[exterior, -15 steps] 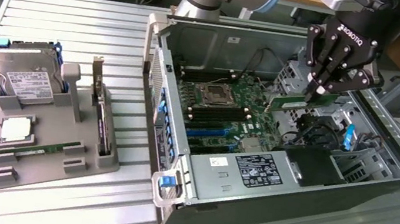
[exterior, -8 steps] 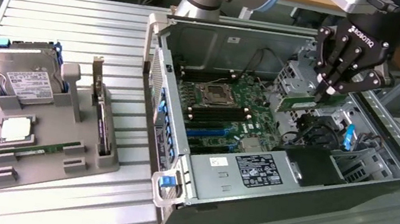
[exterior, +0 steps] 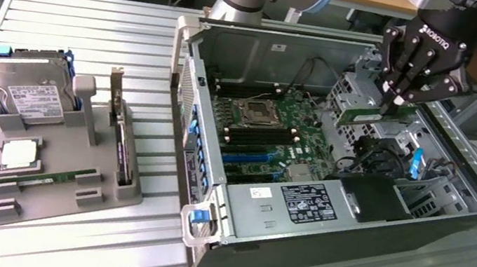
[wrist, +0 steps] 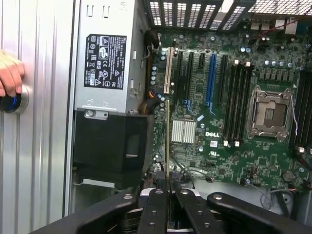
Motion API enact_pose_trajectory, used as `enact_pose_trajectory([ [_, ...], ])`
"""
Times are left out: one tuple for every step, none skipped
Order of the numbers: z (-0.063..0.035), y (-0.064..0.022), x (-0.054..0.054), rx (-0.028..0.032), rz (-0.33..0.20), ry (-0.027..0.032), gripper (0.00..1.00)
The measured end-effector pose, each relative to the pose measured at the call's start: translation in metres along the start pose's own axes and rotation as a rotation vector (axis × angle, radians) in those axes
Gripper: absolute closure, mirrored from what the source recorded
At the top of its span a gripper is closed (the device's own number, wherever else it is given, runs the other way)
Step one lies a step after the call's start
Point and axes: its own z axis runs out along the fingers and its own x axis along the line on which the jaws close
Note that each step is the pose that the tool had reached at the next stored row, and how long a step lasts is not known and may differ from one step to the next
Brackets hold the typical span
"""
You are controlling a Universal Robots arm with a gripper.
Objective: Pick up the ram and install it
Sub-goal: 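Pick up the ram and move it above insertion slot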
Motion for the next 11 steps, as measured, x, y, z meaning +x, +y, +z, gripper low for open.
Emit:
enact_pose_trajectory([
  [-0.0005,-0.0013,-0.004,-0.0001,0.000,0.0009,0.88],
  [-0.0007,-0.0030,-0.007,0.0000,0.000,0.0009,0.88],
  [-0.0010,-0.0046,-0.009,0.0006,0.000,-0.0070,0.88],
  [-0.0010,-0.0058,-0.010,0.0026,0.000,-0.0284,0.88],
  [-0.0009,-0.0066,-0.010,0.0043,0.001,-0.0471,0.88],
  [-0.0010,-0.0076,-0.010,0.0062,0.001,-0.0671,0.88],
  [-0.0010,-0.0089,-0.010,0.0082,0.002,-0.0893,0.88],
  [-0.0011,-0.0100,-0.011,0.0088,0.002,-0.0956,0.88],
  [-0.0011,-0.0111,-0.012,0.0089,0.002,-0.0970,0.88],
  [-0.0015,-0.0120,-0.015,0.0089,0.002,-0.0969,0.88],
  [-0.0018,-0.0128,-0.019,0.0089,0.002,-0.0969,0.88],
])
